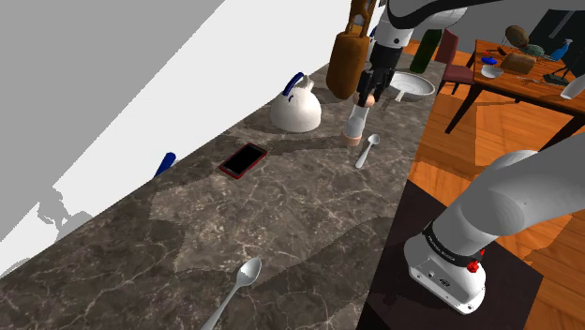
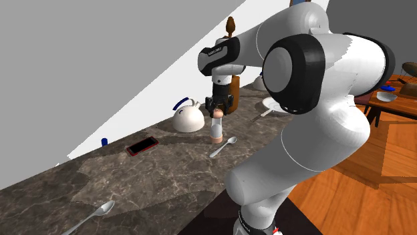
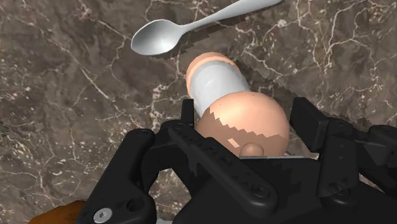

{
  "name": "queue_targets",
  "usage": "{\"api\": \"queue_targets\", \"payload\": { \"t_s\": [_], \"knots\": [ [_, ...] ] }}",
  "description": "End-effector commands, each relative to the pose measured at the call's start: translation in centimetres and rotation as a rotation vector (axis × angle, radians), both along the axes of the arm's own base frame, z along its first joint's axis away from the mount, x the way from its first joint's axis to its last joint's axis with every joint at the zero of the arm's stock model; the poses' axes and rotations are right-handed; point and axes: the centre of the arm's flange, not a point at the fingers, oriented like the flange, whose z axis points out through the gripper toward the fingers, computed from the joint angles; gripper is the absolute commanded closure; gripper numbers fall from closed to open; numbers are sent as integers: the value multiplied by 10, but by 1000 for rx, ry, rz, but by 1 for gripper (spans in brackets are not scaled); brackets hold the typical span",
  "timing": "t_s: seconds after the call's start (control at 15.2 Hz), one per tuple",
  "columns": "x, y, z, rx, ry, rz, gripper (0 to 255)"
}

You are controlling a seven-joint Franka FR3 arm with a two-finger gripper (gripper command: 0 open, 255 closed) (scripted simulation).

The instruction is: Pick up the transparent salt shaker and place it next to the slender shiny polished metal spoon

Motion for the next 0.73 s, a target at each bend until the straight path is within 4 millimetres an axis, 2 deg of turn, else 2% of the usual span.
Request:
{"api": "queue_targets", "payload": {
  "t_s": [0.0, 0.4, 0.66],
  "knots": [
    [0, 0, 0, 0, 1, 0, 255],
    [0, 0, 0, 0, 1, 0, 255],
    [0, 0, 21, 0, 1, 0, 255]
  ]
}}
